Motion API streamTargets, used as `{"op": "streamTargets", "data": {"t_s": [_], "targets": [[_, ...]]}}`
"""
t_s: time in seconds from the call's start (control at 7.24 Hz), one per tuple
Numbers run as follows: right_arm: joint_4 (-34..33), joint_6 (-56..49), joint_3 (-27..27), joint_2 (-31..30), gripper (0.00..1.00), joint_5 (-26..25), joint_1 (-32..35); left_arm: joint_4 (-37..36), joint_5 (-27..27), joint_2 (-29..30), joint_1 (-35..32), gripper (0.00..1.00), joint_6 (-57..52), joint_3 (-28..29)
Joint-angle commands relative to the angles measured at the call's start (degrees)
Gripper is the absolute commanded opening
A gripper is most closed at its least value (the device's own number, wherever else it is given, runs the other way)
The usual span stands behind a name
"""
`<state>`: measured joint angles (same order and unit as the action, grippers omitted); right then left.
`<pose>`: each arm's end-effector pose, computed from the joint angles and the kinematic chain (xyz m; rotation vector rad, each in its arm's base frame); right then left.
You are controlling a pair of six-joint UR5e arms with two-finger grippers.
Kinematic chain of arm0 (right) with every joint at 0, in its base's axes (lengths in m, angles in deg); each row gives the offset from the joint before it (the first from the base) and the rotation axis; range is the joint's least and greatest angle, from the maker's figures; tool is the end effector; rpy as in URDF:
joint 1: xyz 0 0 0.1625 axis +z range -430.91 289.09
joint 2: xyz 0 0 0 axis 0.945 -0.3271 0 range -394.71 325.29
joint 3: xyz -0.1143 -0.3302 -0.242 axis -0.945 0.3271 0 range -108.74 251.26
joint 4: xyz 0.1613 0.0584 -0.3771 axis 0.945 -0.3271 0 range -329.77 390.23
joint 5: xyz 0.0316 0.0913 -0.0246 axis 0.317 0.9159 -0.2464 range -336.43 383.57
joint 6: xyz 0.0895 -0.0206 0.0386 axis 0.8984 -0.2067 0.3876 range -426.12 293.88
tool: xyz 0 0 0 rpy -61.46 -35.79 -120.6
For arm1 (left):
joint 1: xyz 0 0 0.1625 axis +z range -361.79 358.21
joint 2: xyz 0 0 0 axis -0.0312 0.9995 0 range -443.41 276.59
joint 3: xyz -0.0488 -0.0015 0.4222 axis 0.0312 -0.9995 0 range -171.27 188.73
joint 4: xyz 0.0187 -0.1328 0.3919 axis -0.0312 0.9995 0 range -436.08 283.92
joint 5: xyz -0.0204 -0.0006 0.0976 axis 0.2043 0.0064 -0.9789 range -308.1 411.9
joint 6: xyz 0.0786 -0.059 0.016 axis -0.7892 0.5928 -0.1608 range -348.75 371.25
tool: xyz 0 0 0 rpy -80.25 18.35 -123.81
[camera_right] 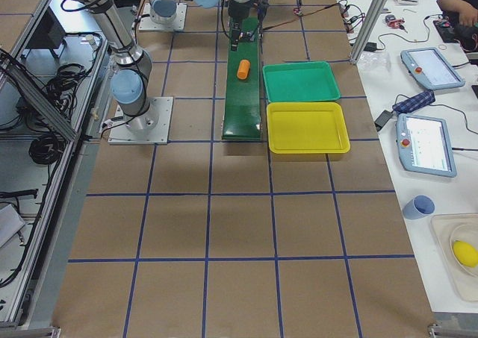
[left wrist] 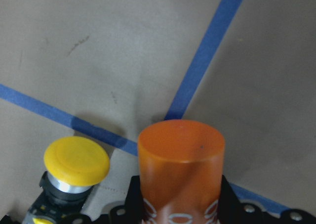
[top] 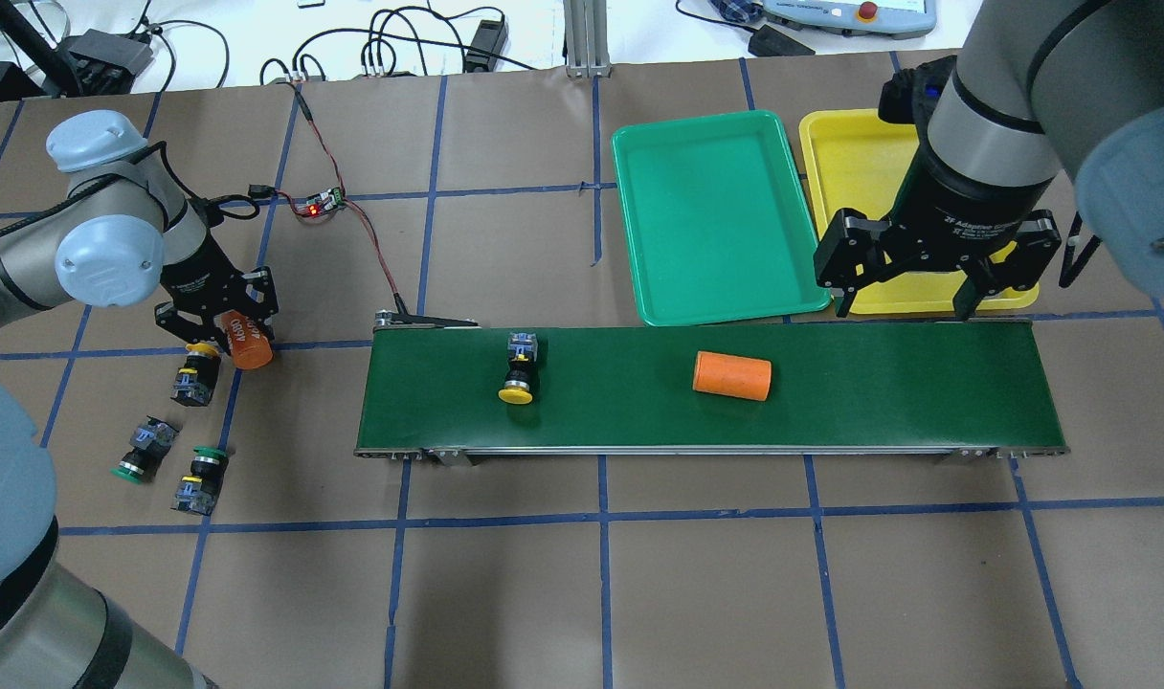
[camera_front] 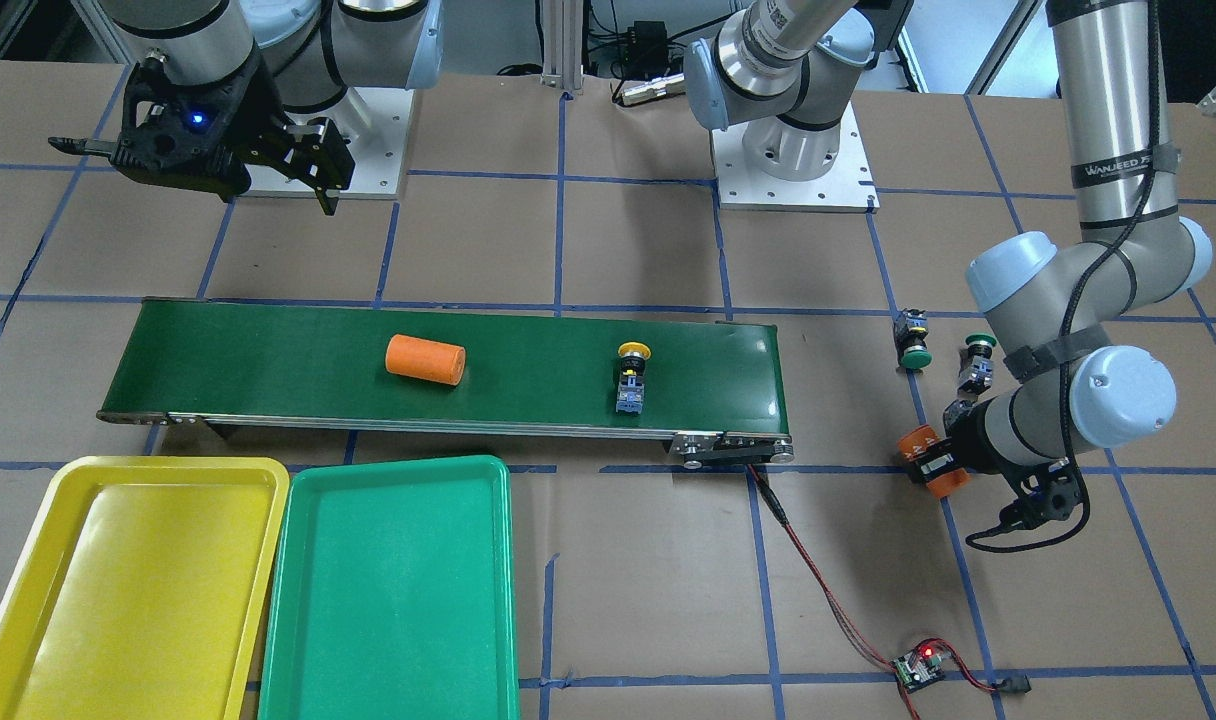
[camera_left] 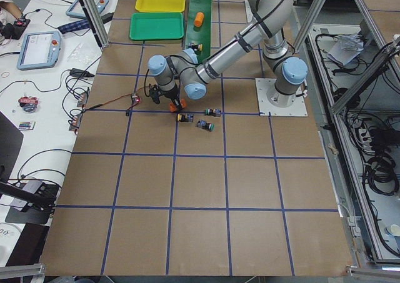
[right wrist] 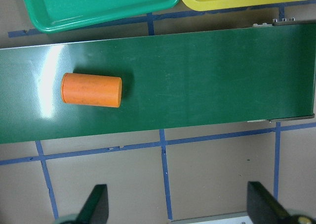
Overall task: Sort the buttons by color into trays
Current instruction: 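Carry the orange cylinder onto the belt and release it with the left gripper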
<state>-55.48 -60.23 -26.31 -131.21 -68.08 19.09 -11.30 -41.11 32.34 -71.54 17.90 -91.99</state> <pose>0.1304 -0.4340 0.4690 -0.1577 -3.1007 -0.1428 0.0801 -0.5870 0.1954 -0.7123 3.0142 0.3123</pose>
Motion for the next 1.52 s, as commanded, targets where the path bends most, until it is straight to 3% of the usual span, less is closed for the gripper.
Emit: {"op": "streamTargets", "data": {"t_s": [0.0,0.14,0.55,1.11,1.38], "targets": [[-0.3,0.7,-0.1,0.1,1.0,0.1,0.1,5.3,6.7,-6.5,-2.6,0.0,18.8,0.3],[0.0,0.4,-0.1,0.0,1.0,-0.1,0.1,10.1,9.2,-9.6,-6.5,0.0,34.0,0.3],[-0.2,-0.1,-0.1,0.2,1.0,0.0,0.1,11.5,11.4,-14.3,-21.3,0.0,64.8,-2.9],[-1.1,0.5,-0.4,1.2,1.0,0.3,0.1,10.4,11.4,-14.7,-23.3,0.0,75.6,-5.7],[-6.9,1.3,-3.3,3.9,1.0,0.5,0.3,9.8,11.2,-14.0,-24.6,0.0,76.1,-6.2]]}}
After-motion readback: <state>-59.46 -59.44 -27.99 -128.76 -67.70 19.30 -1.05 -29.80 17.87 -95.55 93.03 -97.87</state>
